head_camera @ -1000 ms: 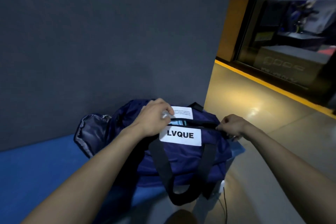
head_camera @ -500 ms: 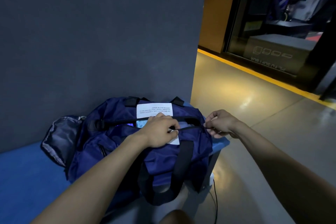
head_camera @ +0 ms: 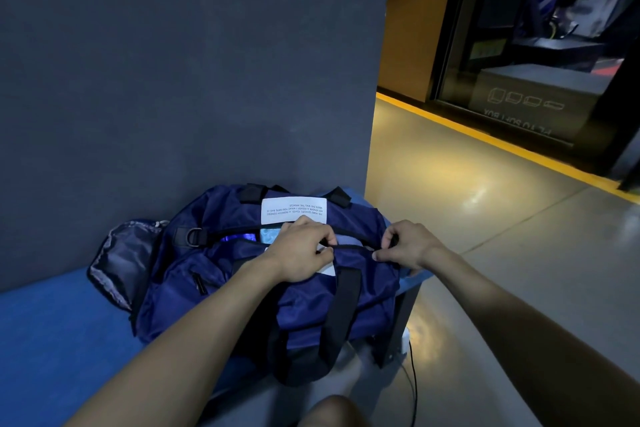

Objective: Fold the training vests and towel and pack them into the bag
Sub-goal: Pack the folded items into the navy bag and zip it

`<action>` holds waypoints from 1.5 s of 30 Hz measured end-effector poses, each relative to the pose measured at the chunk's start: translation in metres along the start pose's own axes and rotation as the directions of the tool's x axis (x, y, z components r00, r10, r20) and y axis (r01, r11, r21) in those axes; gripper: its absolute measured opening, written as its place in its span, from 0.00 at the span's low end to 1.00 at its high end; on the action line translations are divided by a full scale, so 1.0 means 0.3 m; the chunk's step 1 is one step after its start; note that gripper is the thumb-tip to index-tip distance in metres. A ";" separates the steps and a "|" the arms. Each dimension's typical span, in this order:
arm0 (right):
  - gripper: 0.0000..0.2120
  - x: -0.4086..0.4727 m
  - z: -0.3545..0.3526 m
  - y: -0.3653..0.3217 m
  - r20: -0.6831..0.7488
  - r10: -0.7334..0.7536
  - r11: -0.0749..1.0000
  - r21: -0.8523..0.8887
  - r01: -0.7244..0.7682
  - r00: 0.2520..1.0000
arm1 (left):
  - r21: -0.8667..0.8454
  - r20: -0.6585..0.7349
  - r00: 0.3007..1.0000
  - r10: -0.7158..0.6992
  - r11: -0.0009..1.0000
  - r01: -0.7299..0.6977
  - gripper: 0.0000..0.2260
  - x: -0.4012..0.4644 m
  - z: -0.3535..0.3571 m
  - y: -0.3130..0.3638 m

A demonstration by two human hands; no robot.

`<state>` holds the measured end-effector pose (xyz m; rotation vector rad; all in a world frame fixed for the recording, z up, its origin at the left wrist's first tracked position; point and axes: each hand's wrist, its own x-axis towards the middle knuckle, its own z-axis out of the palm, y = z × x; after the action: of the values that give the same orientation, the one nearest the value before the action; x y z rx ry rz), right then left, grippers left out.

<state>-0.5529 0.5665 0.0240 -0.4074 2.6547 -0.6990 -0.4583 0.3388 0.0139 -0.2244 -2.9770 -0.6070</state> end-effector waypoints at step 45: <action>0.05 0.061 -0.091 0.000 -0.285 -0.330 0.940 -0.012 0.341 0.900 | -0.302 -0.222 0.937 -0.269 0.933 0.196 0.09 0.220 0.037 0.257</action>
<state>-0.5807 0.5713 0.0412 -0.8263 2.8622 -0.9763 -0.5116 0.4216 0.0413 0.1851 -2.6750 -0.9964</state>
